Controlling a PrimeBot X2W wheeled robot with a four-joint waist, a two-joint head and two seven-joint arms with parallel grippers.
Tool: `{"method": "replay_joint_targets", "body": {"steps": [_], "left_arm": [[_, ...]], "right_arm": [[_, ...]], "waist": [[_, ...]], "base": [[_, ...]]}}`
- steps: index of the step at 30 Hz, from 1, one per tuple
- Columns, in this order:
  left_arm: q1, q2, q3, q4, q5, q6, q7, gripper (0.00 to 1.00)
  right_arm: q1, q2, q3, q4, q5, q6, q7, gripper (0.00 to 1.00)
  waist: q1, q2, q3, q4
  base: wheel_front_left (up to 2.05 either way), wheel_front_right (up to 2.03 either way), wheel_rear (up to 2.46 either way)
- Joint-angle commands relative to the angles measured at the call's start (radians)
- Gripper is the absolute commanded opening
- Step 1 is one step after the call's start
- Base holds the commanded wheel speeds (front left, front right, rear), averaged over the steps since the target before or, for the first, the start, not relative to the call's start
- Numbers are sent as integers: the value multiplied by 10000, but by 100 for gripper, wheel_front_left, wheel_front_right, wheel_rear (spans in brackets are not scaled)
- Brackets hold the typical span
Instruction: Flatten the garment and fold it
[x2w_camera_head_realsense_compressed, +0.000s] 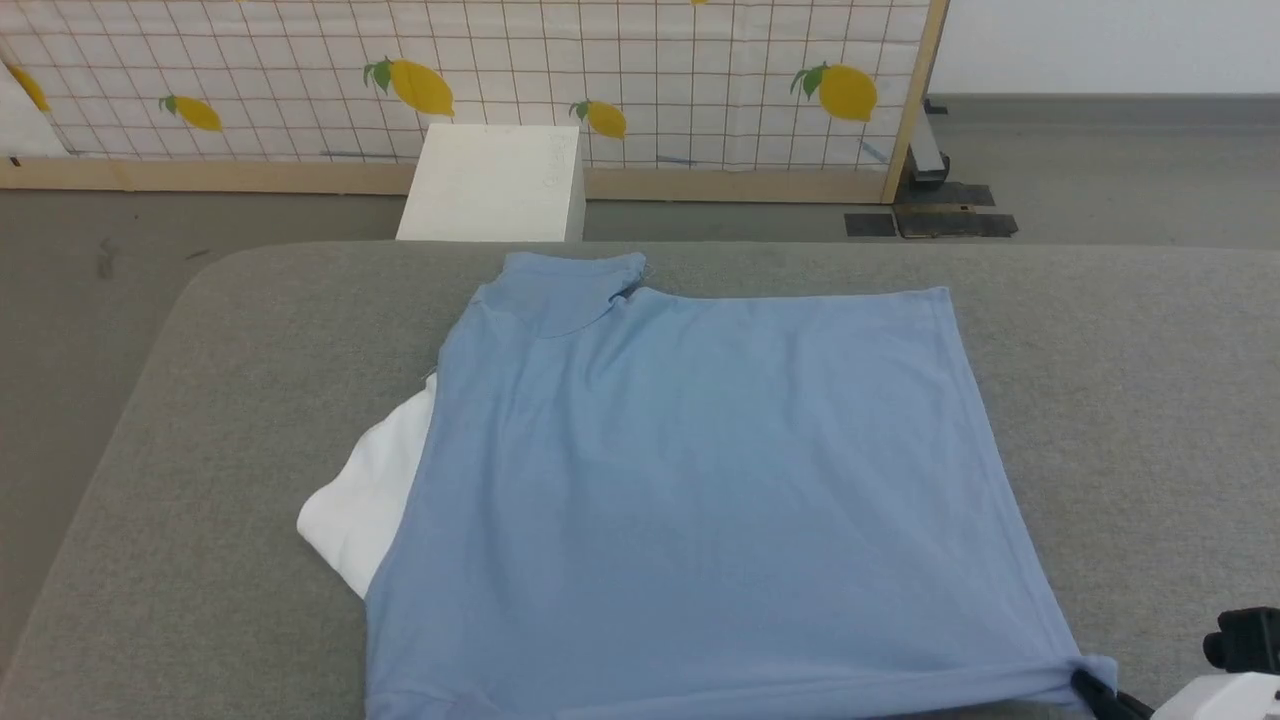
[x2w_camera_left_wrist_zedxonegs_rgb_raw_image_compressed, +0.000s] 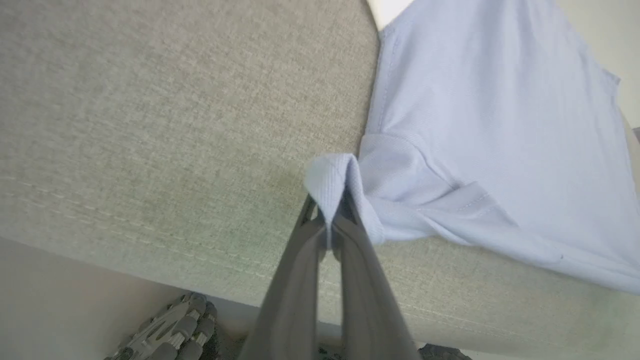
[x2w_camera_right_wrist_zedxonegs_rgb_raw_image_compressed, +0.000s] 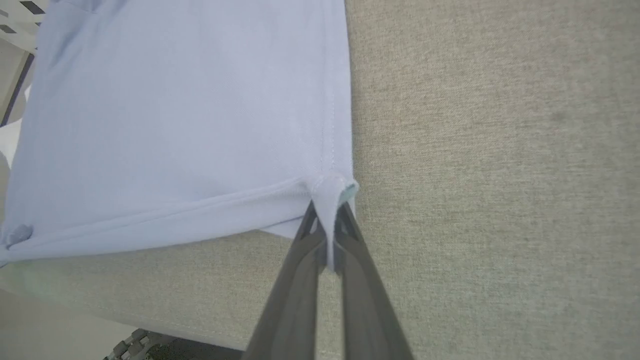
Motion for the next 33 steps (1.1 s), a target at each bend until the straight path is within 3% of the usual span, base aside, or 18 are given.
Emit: {"method": "replay_joint_targets", "body": {"steps": [1,6,13,26,33], "left_arm": [[96,169,219,-125,15,40,-265,0],[-458,290,496,-856,502,-110,-909,0],[-2095,303,400,-1013,969,-369,-822,0],[-5821,57,-83,1212,1552,-1960,-415,0],[-6827,-204,-375,2560,1668,-2458,-227,0]], "right_arm": [[14,1,-141,-174,-110,-23,23,0],[-461,142,-210,-694,-290,-23,51,0],[-1958,272,-154,-775,-772,-23,460,0],[-4645,875,-199,229,-2298,-23,1951,0],[-5494,1062,-34,528,-2839,-23,2210,0]], "waist": [[2,38,47,-24],[2,38,265,-98],[2,38,1037,-283],[2,38,3347,-179],[2,38,4021,-180]], "base": [[0,0,0],[0,0,0],[0,0,0],[0,0,0],[0,0,0]]}}
